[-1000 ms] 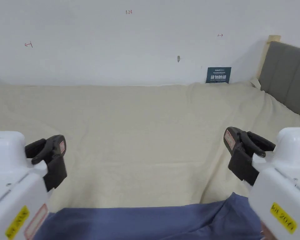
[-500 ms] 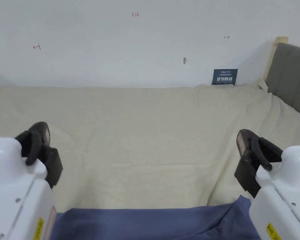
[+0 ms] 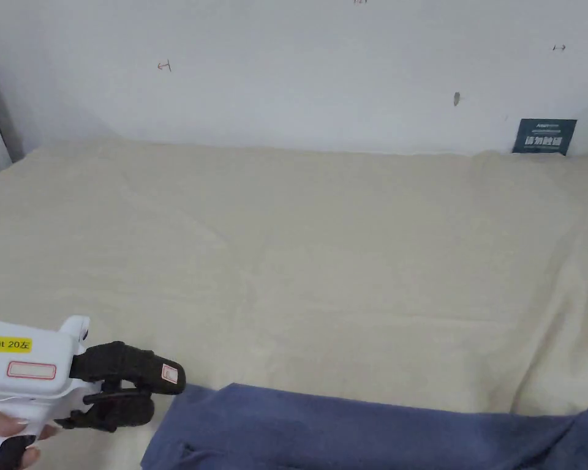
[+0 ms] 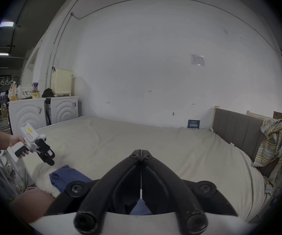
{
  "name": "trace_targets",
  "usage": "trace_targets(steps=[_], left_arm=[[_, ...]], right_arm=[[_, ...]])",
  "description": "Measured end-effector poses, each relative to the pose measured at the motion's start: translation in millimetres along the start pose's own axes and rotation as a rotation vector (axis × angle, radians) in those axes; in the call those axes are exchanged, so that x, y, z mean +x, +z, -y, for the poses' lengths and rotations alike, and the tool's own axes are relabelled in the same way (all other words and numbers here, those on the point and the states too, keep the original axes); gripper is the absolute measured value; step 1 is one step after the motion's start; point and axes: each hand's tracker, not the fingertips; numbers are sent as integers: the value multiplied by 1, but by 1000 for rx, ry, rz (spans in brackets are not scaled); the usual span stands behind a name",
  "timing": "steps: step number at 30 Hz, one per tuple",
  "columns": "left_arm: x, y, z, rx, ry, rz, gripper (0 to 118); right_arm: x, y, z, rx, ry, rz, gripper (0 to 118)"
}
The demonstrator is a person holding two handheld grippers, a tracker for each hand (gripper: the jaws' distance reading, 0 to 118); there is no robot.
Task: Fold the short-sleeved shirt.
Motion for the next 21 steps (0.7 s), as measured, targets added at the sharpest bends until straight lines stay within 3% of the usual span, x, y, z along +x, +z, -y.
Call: trace_targets(steps=[2,5,12,16,20,21], left_arm=[[-8,-4,7,52,63,59,117],[-24,-5,4,5,38,45,117],[-43,-62,7,-211,135,353,118],[-26,-84,3,-218,103,345,118],[-10,-82,7,-204,35,239,117],[-11,-77,8,-187,17,207,103]], right_arm=[[-9,-2,0,-6,8,-18,0],[-21,-8,2,-30,20,-84,0],[-43,-27,9,-104,88,-135,0],[-49,-36,12,-137,73,-166,0],[-51,-42,16,-156,59,-181,0],[-50,-43,17,-164,54,-183,0]])
